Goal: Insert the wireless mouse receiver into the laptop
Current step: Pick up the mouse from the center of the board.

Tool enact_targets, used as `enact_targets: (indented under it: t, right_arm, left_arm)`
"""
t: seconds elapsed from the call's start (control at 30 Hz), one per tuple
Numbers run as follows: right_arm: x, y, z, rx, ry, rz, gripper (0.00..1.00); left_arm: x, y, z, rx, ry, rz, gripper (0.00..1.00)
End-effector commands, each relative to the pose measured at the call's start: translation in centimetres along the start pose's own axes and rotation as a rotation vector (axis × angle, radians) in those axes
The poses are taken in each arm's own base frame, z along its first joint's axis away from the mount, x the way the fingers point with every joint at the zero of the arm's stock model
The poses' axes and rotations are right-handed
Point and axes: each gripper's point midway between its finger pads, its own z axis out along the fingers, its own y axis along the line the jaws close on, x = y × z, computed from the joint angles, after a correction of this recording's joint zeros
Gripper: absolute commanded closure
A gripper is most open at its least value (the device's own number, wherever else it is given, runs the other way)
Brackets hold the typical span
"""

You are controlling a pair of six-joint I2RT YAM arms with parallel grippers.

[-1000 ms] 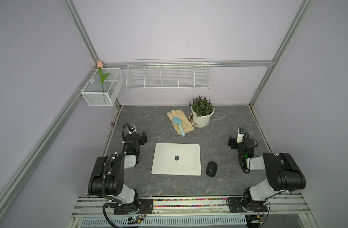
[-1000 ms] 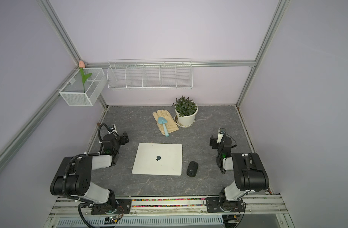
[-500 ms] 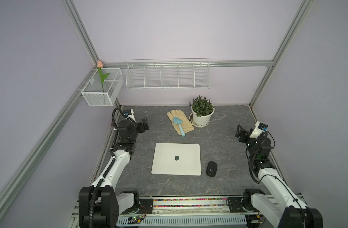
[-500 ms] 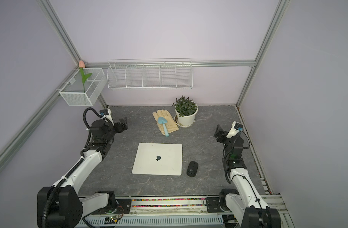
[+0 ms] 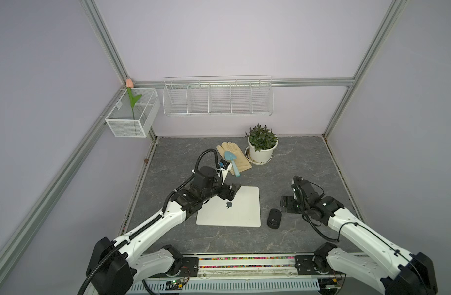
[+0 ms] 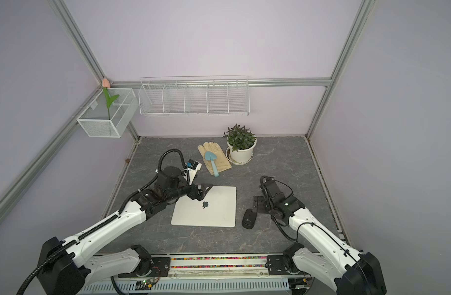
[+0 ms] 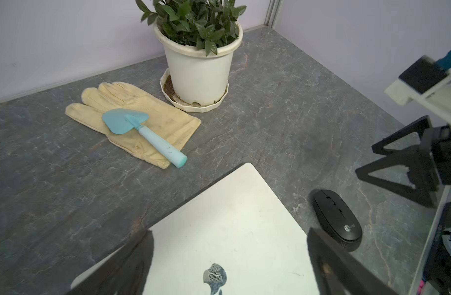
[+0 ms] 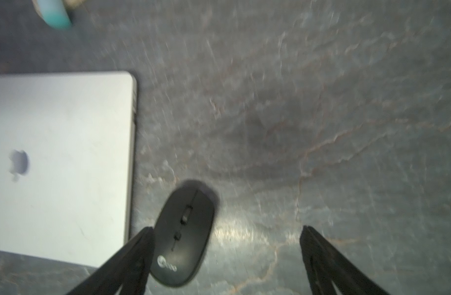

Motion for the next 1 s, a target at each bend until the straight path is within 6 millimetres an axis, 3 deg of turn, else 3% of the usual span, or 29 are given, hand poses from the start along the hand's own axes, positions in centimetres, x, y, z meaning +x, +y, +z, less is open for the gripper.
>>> enact_targets:
  t: [0.0,0.17,0.53,0.73,0.97]
  right_arm:
    - [3.5,-1.5,-0.4,0.113,0.11,0.06,0.08]
    - [5.2,0.8,0.6,0.043,0.139,0.086,0.08]
    - [4.8,5.2,4.3,-0.005,0.17,0.118,0.04]
    - [5.1,5.4,6.1,0.046,0.189,0.125,0.0]
    - [5.5,5.0,6.9,0.089,0.187,0.117,0.09]
  left_arm:
    - [1.9,-0.2,-0.1,0.007,0.028,-0.076,0.04]
    - [2.8,0.3,0.0,-0.019,0.034,-0.098,0.04]
    - [3.0,0.8,0.4,-0.048,0.052,-0.123,0.04]
    - [3.3,1.1,0.3,-0.062,0.059,-0.126,0.04]
    - [3.6,1.1,0.6,-0.061,0.073,-0.129,0.04]
